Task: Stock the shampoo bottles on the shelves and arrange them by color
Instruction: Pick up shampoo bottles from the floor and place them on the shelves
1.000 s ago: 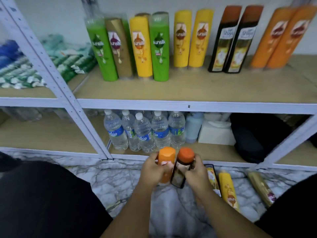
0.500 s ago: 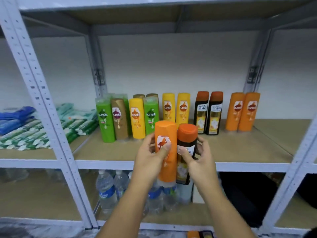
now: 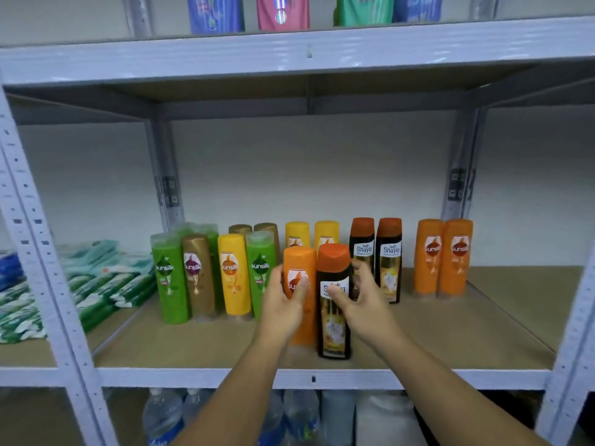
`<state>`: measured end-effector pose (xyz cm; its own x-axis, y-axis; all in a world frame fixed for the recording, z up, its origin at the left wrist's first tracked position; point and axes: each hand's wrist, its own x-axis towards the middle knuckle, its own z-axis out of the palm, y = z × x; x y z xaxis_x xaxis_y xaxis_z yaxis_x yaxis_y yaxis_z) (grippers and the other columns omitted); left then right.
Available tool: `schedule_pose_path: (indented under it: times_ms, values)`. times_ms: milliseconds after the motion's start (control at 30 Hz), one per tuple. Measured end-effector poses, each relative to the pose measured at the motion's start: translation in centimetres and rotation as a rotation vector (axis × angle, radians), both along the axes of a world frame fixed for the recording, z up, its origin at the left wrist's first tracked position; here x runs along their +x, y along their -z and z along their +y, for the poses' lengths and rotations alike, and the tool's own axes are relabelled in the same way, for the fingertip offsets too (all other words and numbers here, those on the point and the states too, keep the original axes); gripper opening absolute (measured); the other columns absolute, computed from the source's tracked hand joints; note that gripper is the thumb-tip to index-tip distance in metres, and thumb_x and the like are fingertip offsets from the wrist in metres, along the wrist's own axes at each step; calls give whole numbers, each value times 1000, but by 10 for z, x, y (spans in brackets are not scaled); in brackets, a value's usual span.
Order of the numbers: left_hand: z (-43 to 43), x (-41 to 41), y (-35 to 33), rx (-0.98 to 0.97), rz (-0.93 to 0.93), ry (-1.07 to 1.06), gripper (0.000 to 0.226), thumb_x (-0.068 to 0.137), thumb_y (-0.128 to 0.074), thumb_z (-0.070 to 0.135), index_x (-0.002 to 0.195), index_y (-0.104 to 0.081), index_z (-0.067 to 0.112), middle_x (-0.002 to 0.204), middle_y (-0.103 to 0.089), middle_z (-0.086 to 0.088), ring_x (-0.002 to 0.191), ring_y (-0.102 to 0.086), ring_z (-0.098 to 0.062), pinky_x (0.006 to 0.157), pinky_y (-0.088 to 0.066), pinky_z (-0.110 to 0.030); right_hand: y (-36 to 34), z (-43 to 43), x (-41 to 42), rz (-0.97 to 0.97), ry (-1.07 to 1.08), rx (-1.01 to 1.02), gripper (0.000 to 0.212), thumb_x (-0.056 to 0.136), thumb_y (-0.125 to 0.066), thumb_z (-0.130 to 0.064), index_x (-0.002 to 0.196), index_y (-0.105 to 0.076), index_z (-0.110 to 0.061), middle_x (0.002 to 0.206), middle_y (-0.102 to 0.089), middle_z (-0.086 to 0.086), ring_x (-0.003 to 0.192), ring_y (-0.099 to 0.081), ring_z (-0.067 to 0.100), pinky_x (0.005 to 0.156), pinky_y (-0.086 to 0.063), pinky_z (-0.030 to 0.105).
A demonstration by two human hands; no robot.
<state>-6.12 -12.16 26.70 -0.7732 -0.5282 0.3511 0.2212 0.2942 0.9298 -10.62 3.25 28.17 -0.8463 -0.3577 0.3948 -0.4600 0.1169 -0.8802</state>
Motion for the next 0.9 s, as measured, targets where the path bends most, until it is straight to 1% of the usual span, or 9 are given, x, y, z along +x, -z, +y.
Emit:
schedule_pose_path:
  times_ms: [133,233,300,367,467,567,667,800,900]
  values:
    - [-16,-6,11,-74,-42,87,52,91,-69,41,136,-42,44,121,-64,22,110,-62,4,95,-53,-31,9,1,-19,-52,-45,-1,72,87,-77,-26,143,-33,-42,127,-56,-28,120,-52,-8,106,-46,36]
    - [-28,-4,35,-153,-179,212,74,85,-79,29,143,-35,42,131,-60,23,119,-58,4,102,-50,-33,26,4,-28,-65,-108,151,85,84,-80,-20,141,-27,-52,130,-53,-29,128,-48,1,108,-42,38]
    - [-36,-2,57,-207,-254,204,70,83,-81,32,139,-40,44,132,-59,22,121,-57,3,105,-50,-39,38,3,-30,-61,-136,240,86,83,-81,-18,138,-27,-54,132,-52,-28,130,-48,1,109,-42,33]
    - [-42,-2,68,-230,-292,186,59,84,-79,38,132,-46,45,127,-62,21,117,-59,1,104,-51,-38,43,1,-34,-96,-147,283,83,83,-81,-18,140,-28,-49,132,-53,-25,129,-49,2,107,-42,29]
    - [-45,-7,72,-192,-293,157,47,86,-78,34,123,-52,45,120,-66,22,110,-61,2,94,-53,-25,43,-3,-43,-149,-140,349,78,85,-79,-19,143,-32,-39,125,-54,-22,117,-51,1,100,-42,25]
    - [-44,-21,73,-179,-269,108,45,87,-77,26,122,-52,41,117,-64,22,107,-59,7,83,-46,-12,46,-8,-52,-140,-82,350,73,86,-78,-22,144,-37,-36,123,-54,-20,116,-51,3,101,-44,28]
    - [-42,-38,75,-178,-247,43,47,88,-77,25,122,-48,40,114,-62,22,101,-57,12,84,-45,-15,56,-16,-61,-103,-5,296,69,86,-78,-22,142,-39,-35,125,-55,-20,120,-52,5,101,-42,26]
    - [-42,-59,82,-224,-233,-33,51,90,-73,32,134,-46,33,126,-61,15,115,-58,-7,99,-48,-32,70,-26,-76,-99,80,234,63,87,-77,-18,132,-39,-40,127,-58,-16,118,-55,5,101,-44,29]
    - [-42,-69,86,-272,-198,-86,50,93,-70,33,137,-47,26,131,-64,5,117,-61,-15,99,-50,-35,76,-31,-84,-84,118,246,65,88,-75,-13,141,-40,-29,127,-58,-15,116,-54,5,97,-40,26]
